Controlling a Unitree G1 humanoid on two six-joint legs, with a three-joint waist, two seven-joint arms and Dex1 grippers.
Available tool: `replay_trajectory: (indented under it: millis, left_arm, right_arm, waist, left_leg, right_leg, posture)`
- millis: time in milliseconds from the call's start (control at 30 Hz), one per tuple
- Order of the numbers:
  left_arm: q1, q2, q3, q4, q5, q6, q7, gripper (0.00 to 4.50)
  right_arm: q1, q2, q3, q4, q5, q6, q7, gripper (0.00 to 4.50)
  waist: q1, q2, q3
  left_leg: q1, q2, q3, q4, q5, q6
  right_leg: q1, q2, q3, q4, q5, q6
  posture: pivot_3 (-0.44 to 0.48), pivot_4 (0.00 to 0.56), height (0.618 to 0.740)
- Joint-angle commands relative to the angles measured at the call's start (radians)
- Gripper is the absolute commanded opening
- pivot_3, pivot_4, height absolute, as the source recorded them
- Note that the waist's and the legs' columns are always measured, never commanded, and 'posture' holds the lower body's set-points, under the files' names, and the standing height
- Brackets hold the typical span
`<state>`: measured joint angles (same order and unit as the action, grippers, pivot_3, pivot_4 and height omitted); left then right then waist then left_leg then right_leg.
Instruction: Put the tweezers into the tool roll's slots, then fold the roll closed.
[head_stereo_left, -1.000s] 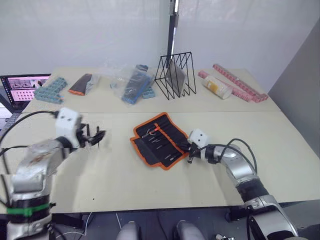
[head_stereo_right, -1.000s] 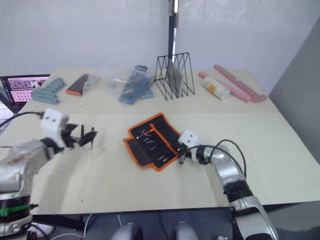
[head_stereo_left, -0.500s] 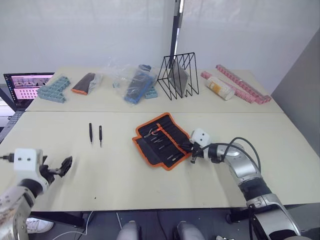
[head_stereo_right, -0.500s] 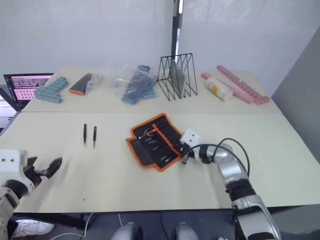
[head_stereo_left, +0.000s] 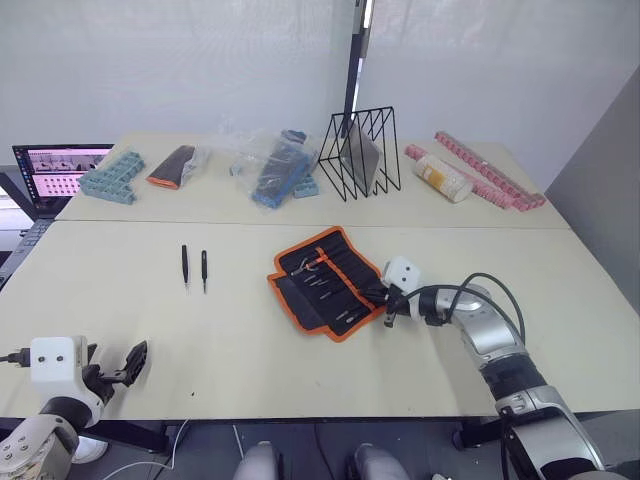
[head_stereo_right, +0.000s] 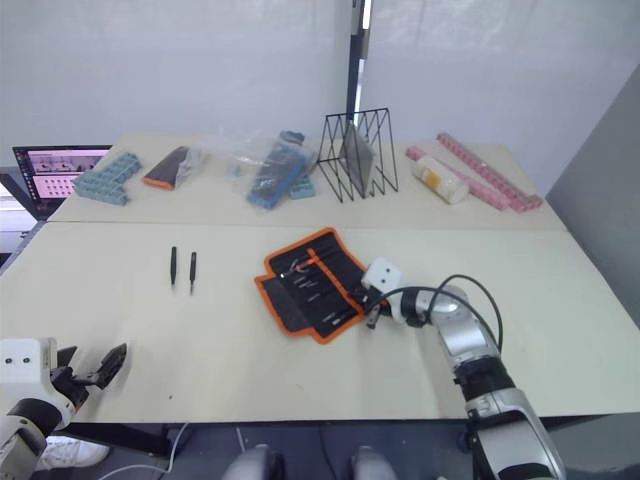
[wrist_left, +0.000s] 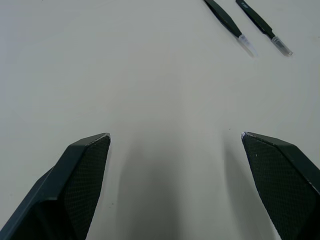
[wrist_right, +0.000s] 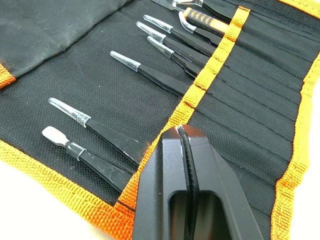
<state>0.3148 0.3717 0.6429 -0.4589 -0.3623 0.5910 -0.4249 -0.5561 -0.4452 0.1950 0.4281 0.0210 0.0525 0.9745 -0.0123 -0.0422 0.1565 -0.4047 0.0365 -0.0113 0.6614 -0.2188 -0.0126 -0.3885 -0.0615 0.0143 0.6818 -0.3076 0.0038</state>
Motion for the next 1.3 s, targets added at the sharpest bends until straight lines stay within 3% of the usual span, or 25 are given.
replay_trajectory:
  millis: [33,367,567,600,767,1300]
  left_arm:
    - [-0.054,0.013,-0.021,-0.045,-0.035,0.017,0.033,4.46]
    - [-0.43,0.033,-0.116,0.08,-0.01,0.214,0.257,4.46]
    - [-0.632,0.061,-0.209,0.279,0.022,0.255,0.274,4.46]
    - [-0.655,0.062,-0.216,0.305,0.026,0.255,0.281,3.91]
    - [-0.711,0.061,-0.244,0.371,0.047,0.273,0.311,2.36]
    - [-0.764,0.046,-0.3,0.495,0.08,0.216,0.33,2.36]
  right_arm:
    - [0.048,0.007,0.077,0.046,-0.048,0.026,0.033,0.0]
    - [0.064,-0.006,0.068,0.025,-0.049,0.035,0.024,0.0]
    - [0.071,-0.009,0.073,0.009,-0.057,0.039,0.018,0.0]
    - [0.071,-0.01,0.071,0.005,-0.057,0.04,0.015,0.0]
    - [0.083,-0.023,0.062,-0.007,-0.056,0.043,0.008,0.0]
    - [0.093,-0.05,0.056,-0.025,-0.052,0.047,0.003,0.0]
  waist:
    - [0.0,0.0,0.0]
    - [0.0,-0.003,-0.002]
    - [0.0,-0.003,-0.002]
    - [0.0,-0.003,-0.002]
    - [-0.001,-0.003,-0.003]
    - [0.004,-0.003,-0.003]
  left_leg:
    - [0.0,0.0,0.0,0.0,0.0,0.0]
    - [0.0,-0.002,-0.001,0.0,0.0,0.0]
    - [0.0,-0.004,-0.001,0.0,0.0,0.0]
    - [0.0,-0.004,-0.001,0.0,0.0,0.0]
    - [0.0,-0.004,-0.001,0.0,-0.001,0.001]
    - [-0.001,-0.005,-0.001,0.0,-0.001,0.001]
  right_leg:
    - [0.0,0.0,0.0,0.0,0.0,0.0]
    - [0.0,0.003,-0.001,0.001,0.001,0.001]
    - [0.001,0.003,-0.002,0.002,0.001,0.003]
    - [0.0,0.003,-0.002,0.002,0.001,0.003]
    - [0.0,0.003,-0.002,0.002,0.002,0.003]
    - [0.0,0.002,-0.002,0.002,0.002,0.004]
  posture:
    - [0.0,0.15,0.685]
    - [0.0,0.15,0.685]
    - [0.0,0.15,0.685]
    - [0.0,0.15,0.685]
    - [0.0,0.15,0.685]
    - [0.0,0.15,0.685]
